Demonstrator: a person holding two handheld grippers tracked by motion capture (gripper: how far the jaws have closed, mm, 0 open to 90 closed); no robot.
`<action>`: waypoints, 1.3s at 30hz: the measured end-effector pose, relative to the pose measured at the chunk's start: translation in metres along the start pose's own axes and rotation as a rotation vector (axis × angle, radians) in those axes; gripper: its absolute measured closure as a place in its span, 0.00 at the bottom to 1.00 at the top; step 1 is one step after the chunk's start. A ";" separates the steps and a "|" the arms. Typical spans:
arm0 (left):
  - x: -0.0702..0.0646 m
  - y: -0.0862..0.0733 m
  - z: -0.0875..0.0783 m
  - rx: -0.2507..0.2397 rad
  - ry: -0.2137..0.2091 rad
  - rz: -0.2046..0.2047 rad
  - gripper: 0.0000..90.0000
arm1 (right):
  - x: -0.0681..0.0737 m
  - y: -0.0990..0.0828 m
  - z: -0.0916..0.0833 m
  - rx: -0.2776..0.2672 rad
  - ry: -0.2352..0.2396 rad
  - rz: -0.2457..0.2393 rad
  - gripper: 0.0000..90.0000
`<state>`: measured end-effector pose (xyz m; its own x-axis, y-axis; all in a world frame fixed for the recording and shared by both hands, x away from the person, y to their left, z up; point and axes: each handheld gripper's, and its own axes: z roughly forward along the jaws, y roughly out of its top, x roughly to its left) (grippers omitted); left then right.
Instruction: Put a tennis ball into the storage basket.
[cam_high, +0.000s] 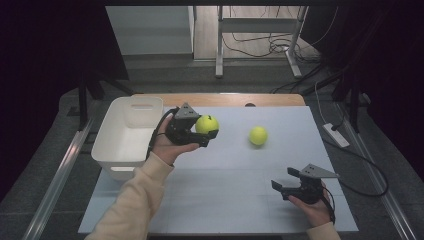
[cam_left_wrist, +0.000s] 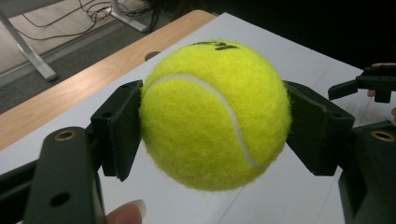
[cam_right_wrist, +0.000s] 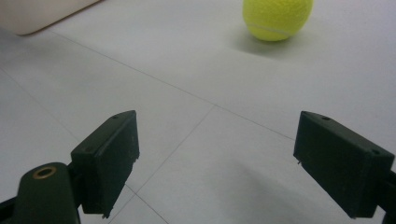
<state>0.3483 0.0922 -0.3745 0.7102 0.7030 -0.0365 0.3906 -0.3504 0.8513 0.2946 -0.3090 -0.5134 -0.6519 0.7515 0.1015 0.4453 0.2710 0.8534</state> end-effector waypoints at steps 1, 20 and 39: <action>0.001 0.001 -0.002 -0.005 0.004 -0.001 0.30 | 0.000 0.000 0.000 0.001 0.000 -0.002 0.15; 0.013 0.008 -0.020 -0.032 0.040 -0.016 0.30 | 0.000 0.000 0.000 -0.003 -0.002 0.002 0.16; 0.026 0.007 -0.033 -0.048 0.080 -0.043 0.30 | 0.000 0.001 0.000 -0.003 -0.004 0.004 0.16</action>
<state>0.3503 0.1288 -0.3528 0.6438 0.7645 -0.0337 0.3901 -0.2899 0.8740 0.2946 -0.3093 -0.5128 -0.6476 0.7550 0.1031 0.4461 0.2659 0.8546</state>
